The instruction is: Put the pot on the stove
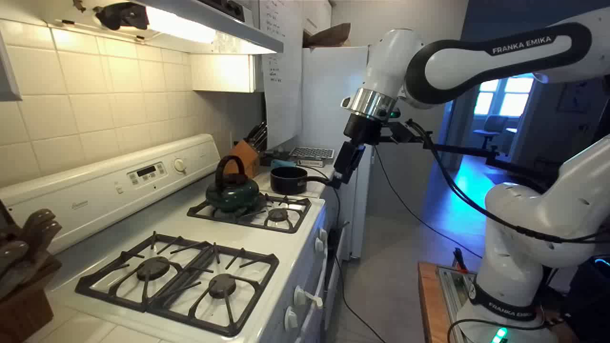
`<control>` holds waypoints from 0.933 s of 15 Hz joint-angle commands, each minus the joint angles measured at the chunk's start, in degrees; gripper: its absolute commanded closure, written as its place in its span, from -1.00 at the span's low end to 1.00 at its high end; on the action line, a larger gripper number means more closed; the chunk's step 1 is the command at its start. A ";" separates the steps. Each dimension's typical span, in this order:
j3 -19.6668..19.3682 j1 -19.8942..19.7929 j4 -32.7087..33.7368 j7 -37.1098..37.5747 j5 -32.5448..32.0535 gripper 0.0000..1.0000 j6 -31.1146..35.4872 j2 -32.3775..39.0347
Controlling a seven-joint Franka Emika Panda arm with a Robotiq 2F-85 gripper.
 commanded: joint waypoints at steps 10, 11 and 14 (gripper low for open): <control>2.66 -4.99 0.28 6.61 -3.23 -1.00 1.34 1.35; 2.04 -5.98 0.25 7.65 -3.46 -1.00 1.81 1.82; 1.91 -10.94 0.00 11.75 -6.36 -1.00 6.13 3.04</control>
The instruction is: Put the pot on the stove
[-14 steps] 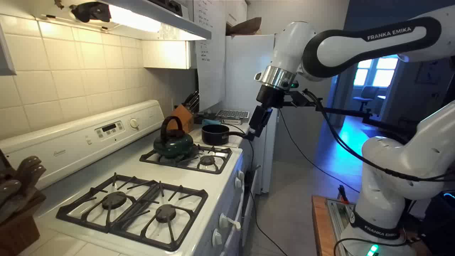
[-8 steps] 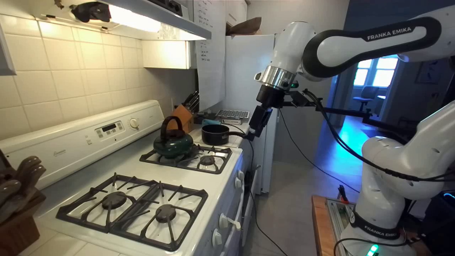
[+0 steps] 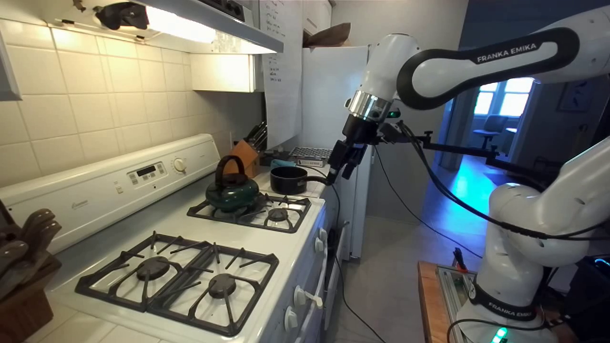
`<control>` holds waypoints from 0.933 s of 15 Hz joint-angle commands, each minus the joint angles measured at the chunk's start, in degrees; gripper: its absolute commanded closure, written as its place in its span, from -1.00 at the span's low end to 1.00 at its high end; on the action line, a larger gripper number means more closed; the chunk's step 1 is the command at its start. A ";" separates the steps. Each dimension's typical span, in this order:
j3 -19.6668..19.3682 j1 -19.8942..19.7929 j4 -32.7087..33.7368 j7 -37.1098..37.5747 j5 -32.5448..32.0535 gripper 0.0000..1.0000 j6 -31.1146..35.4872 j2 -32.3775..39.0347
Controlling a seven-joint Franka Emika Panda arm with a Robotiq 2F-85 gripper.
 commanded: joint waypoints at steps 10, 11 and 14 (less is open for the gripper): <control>-7.49 -6.79 1.39 -2.42 -2.91 -1.00 10.88 8.09; -6.88 -6.53 0.20 -1.90 -3.06 -1.00 9.97 6.28; -7.35 -6.70 0.60 -1.92 -3.03 -1.00 10.16 7.28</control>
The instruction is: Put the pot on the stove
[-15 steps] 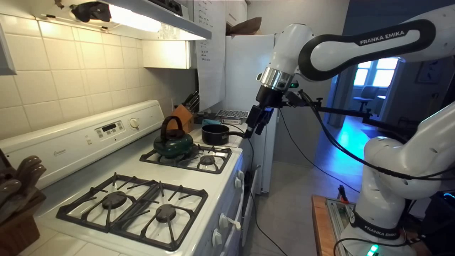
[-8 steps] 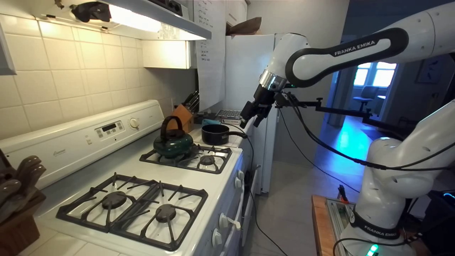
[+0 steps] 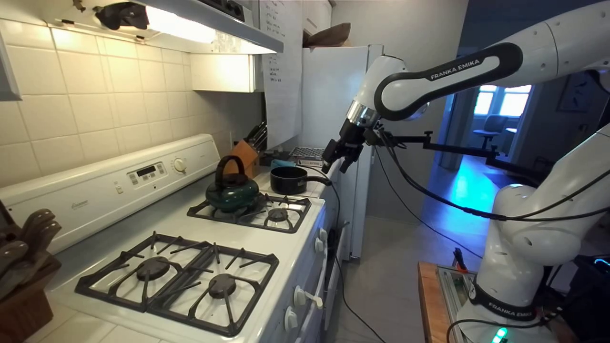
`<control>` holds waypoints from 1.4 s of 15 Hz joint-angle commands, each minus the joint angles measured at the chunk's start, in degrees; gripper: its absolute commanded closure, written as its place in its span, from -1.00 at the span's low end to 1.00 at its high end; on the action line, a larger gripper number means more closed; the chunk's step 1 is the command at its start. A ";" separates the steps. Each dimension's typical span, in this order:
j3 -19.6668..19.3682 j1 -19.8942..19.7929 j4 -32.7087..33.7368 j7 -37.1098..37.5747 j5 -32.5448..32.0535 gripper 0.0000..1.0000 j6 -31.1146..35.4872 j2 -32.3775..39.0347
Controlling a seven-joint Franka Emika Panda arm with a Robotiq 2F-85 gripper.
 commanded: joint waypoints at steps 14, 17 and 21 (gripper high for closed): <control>-10.03 -6.13 12.14 -2.32 0.95 -1.00 4.49 17.25; -9.67 -5.62 14.83 -3.32 0.54 -1.00 3.81 21.58; -8.93 -5.56 18.64 -1.66 -0.95 -1.00 3.65 26.51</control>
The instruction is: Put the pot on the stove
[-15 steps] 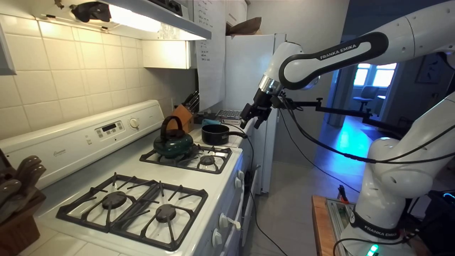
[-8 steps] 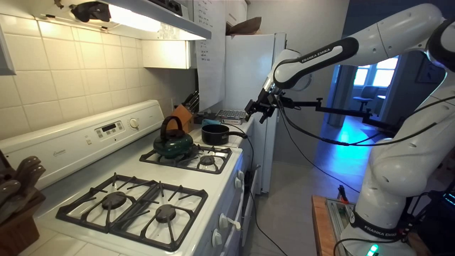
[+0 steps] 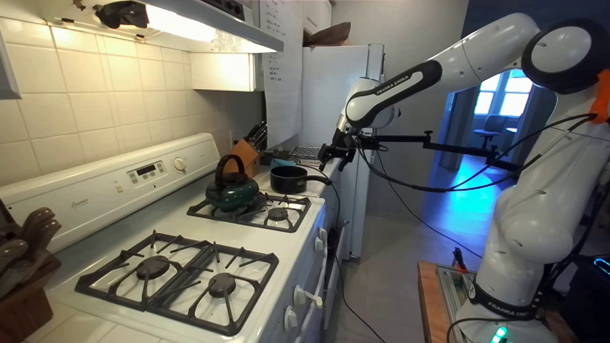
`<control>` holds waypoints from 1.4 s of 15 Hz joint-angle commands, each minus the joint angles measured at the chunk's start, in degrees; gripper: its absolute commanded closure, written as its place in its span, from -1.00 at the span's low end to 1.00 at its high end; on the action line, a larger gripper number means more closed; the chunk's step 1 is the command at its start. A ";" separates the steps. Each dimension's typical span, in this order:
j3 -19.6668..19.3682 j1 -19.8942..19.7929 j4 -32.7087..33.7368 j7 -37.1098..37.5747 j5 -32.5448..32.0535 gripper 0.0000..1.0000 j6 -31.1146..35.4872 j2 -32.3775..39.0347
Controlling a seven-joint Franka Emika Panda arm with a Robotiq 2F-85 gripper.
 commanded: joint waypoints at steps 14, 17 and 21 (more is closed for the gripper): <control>-2.35 0.09 15.89 4.03 -11.26 -1.00 -0.32 17.66; -3.07 0.23 16.90 4.70 -11.92 -1.00 -1.19 18.48; -3.46 -0.18 17.59 3.19 -10.76 -1.00 -0.10 19.92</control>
